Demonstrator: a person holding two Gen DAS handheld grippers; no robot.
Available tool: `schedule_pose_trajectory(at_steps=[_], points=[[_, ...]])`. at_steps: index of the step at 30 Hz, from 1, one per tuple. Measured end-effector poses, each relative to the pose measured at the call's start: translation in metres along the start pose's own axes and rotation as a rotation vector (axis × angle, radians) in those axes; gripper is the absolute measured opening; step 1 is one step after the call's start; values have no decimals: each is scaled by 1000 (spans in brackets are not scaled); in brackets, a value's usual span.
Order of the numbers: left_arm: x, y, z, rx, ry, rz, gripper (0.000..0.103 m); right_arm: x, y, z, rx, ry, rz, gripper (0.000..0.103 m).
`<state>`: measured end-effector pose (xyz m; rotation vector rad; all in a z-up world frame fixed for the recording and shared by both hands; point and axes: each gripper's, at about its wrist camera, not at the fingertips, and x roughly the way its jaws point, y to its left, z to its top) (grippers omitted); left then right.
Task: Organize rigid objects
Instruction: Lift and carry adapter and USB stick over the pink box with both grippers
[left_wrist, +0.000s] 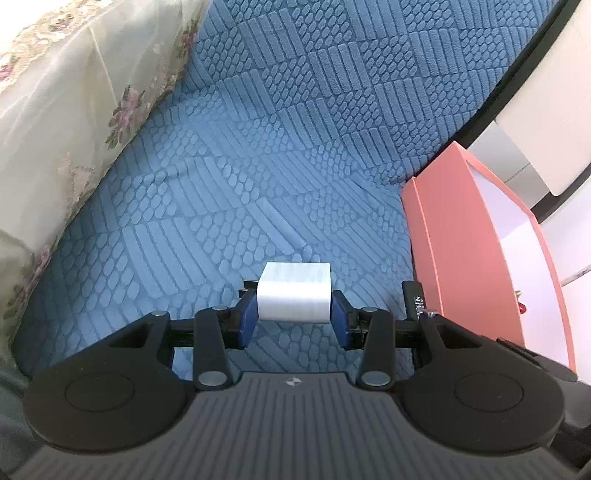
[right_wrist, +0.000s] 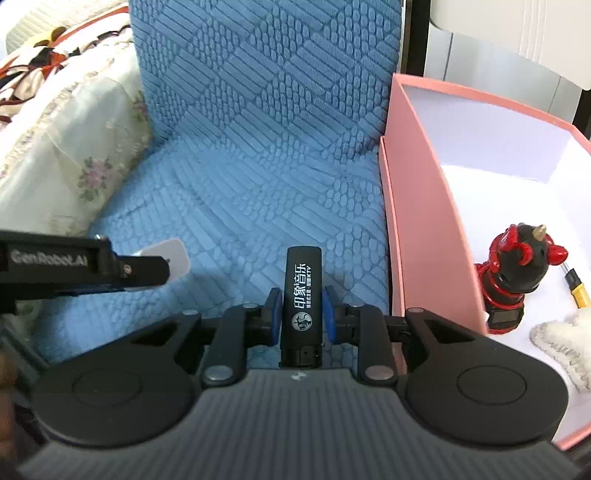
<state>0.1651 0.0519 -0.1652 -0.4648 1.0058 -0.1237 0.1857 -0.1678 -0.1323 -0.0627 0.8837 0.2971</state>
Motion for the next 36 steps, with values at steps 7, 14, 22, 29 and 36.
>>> schedule_pose_trajectory(at_steps=[7,14,22,29,36], points=[[-8,-12,-8,6,-5,-9,47,-22,2,-2,-3,2,33,26],[-22,-26,-2,27,-19,-25,47,-49,-12,3,10,-29,53,26],[-47,-61,1,71,-59,-60,47,-79,-25,13,14,-74,85,26],[-64,-92,14,105,-95,-90,47,-104,-45,29,11,-131,58,26],[-76,-130,29,156,-123,-145,47,-128,-71,41,2,-181,32,26]])
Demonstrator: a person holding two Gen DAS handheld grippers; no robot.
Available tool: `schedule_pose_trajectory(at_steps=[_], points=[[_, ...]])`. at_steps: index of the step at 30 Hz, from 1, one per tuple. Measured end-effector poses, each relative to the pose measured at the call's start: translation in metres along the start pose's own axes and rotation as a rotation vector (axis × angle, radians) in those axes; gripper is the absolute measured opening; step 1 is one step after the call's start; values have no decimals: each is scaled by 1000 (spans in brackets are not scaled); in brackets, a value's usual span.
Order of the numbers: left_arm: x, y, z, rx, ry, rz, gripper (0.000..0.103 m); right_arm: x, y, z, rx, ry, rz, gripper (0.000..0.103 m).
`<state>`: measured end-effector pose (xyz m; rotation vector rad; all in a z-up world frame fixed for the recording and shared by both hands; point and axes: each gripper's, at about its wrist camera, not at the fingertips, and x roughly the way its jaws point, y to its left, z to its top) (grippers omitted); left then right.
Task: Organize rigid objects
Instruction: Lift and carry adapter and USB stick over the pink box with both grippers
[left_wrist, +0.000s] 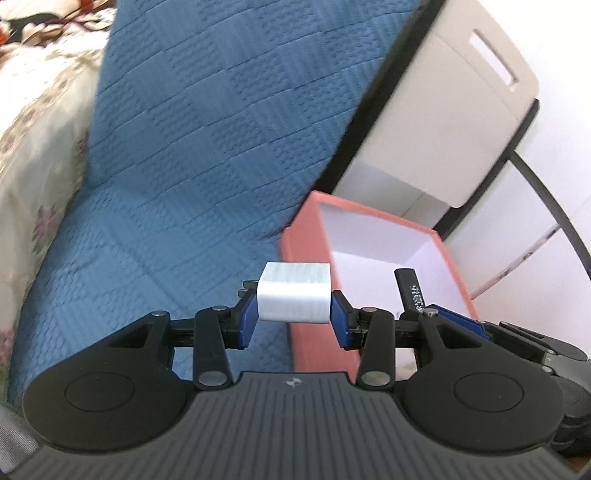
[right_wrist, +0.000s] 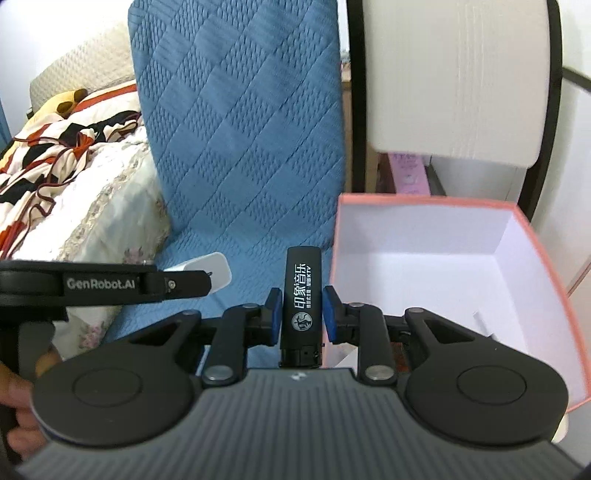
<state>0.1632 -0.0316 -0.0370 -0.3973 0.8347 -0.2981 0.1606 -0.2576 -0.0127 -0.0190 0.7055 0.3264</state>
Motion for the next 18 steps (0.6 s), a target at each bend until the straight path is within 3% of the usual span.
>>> schedule_pose_trajectory(at_steps=[12,18], points=[[13,-66,20,79,-23,-71,47,-28,-55,15,54,-64,-50,26],[29,-95,13,114,5,-90,47,-36,-93,11,114,-83,-84,26]])
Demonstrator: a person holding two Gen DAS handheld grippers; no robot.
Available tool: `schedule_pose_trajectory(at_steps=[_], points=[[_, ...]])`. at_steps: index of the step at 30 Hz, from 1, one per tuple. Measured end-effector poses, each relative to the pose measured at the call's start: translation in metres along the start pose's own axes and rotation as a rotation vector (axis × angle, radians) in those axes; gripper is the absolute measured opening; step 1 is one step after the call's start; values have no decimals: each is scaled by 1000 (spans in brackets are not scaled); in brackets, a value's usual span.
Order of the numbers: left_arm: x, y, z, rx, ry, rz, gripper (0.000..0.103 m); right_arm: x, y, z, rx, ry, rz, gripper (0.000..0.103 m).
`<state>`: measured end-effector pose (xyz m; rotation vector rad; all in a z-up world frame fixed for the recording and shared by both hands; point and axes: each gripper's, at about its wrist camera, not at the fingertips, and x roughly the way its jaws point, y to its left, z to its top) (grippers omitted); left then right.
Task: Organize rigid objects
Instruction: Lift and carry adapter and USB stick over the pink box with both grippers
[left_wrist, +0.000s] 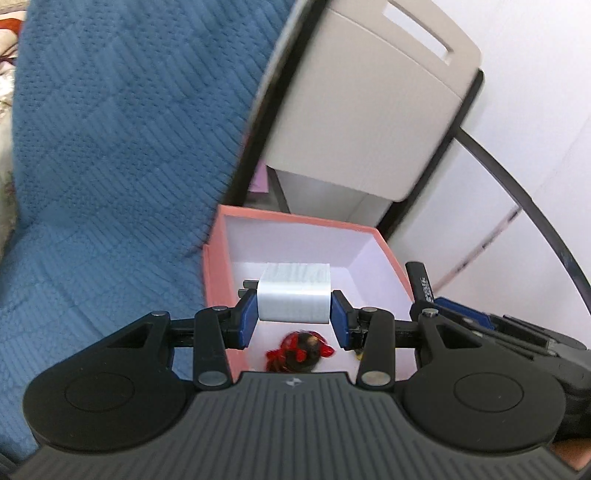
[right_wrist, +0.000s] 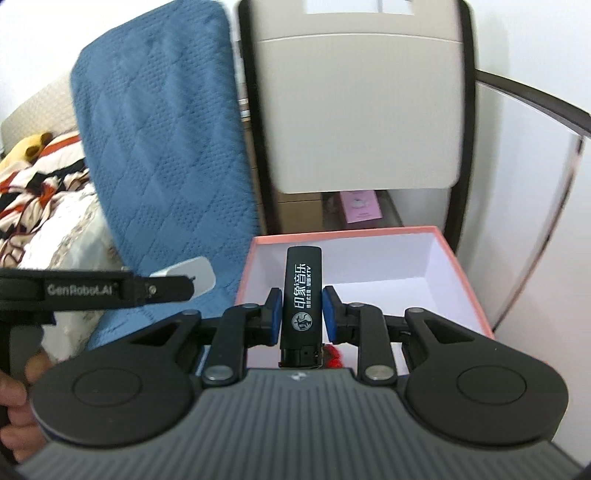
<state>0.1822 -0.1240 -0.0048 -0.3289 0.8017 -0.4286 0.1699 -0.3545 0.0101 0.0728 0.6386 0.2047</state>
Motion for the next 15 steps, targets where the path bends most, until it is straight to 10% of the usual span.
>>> schedule_pose_trajectory(at_steps=[15], points=[[83,-71,-38,96,129,-63,47,11,-83,-48,91,63,-95,27]])
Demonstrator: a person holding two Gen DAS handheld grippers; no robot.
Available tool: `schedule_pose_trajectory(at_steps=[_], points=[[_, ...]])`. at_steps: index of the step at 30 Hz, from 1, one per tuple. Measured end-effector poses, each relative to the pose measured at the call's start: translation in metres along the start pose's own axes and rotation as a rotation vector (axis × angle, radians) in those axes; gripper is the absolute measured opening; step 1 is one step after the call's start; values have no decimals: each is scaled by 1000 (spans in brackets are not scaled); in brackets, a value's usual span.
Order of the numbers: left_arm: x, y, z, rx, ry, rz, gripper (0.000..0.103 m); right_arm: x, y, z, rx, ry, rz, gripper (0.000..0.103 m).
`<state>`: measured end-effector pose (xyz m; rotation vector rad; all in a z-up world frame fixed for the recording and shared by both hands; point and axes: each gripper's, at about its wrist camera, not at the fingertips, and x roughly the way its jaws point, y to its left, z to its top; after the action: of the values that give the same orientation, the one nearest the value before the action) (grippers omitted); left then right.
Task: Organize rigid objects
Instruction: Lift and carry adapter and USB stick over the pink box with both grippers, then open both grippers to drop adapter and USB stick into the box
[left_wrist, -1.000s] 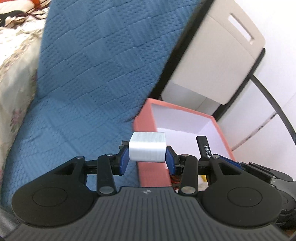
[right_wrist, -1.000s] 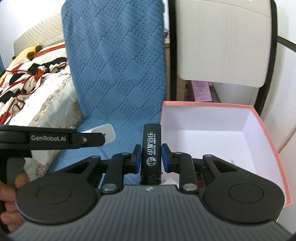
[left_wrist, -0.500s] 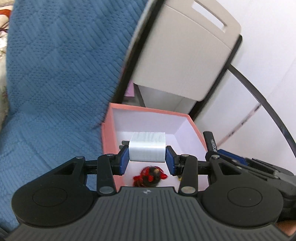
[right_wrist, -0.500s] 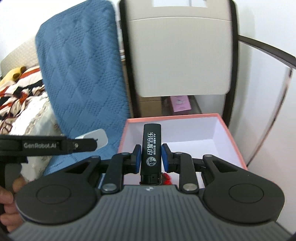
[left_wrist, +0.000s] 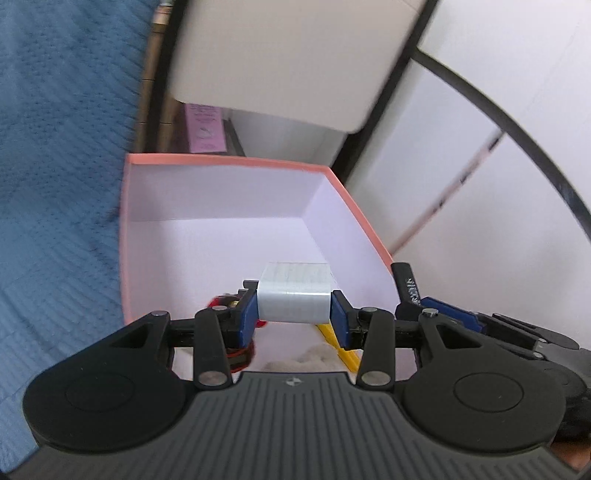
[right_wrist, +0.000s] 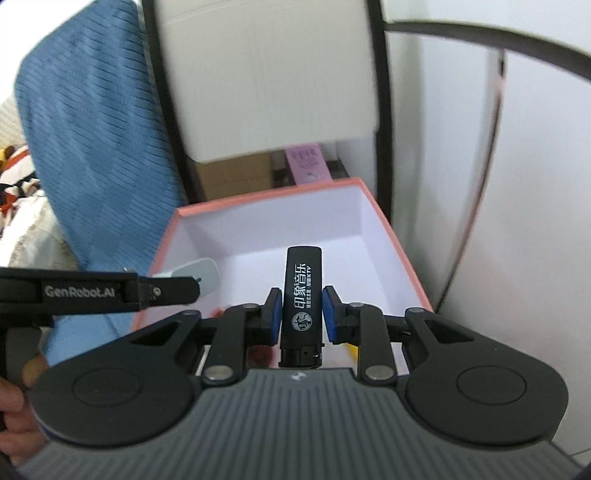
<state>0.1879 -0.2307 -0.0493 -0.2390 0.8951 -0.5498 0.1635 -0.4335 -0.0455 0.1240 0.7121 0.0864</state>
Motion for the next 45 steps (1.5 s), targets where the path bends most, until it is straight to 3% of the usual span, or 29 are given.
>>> schedule_pose_trajectory(at_steps=[7,12,21,35,45], points=[[44,-12,-12,23,85,7,47,28,-28,-24,21,70,-31,27],[68,-17,-20,59,115,36,47,46,-27,-39,-42,113,-29,27],[89,-13,-28,55,162,26,48,66,-27,-42,5,147,-3,27],[71,-1,-30,31,154,13,50,64,-20,-45,26,171,-1,31],[5,5,-13,8,59,3,50,24,-1,-22,34,88,35,34]])
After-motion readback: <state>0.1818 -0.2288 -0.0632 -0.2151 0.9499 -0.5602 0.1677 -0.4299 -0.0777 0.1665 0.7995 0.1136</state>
